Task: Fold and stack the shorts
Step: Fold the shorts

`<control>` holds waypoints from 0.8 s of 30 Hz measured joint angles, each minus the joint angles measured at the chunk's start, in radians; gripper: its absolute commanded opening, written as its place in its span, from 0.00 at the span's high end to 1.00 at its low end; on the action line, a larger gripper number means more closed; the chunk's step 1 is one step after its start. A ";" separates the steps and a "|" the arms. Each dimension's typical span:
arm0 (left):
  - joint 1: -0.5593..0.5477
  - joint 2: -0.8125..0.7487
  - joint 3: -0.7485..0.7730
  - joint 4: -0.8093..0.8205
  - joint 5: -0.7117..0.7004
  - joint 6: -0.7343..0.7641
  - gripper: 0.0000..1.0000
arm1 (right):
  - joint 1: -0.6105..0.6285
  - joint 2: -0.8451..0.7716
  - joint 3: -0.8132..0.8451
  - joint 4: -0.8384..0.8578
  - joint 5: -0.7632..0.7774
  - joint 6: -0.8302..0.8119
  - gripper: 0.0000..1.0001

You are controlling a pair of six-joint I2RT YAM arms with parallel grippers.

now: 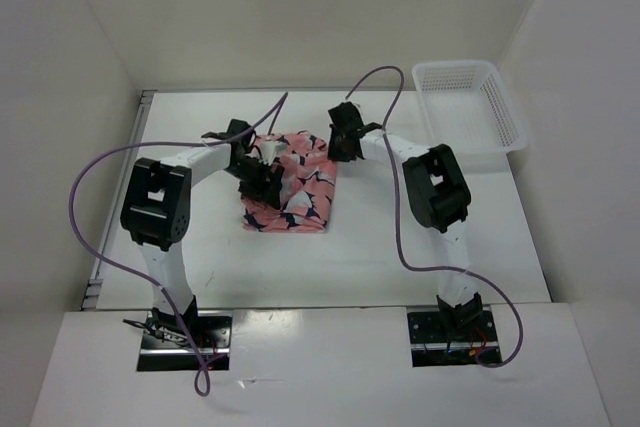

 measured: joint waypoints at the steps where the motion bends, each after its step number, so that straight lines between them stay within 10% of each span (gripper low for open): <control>1: 0.000 0.002 0.005 -0.005 -0.002 0.003 0.23 | 0.000 0.001 0.006 -0.004 0.003 -0.005 1.00; 7: -0.002 0.005 0.026 -0.020 -0.069 0.019 0.21 | 0.000 -0.060 -0.008 -0.013 0.027 -0.047 0.99; 11: 0.014 0.005 0.056 -0.055 -0.056 0.038 0.00 | 0.000 -0.161 -0.039 -0.019 0.050 -0.069 0.94; 24: 0.026 -0.319 0.251 -0.082 -0.122 -0.056 0.00 | 0.000 -0.548 -0.208 -0.062 0.131 -0.123 0.80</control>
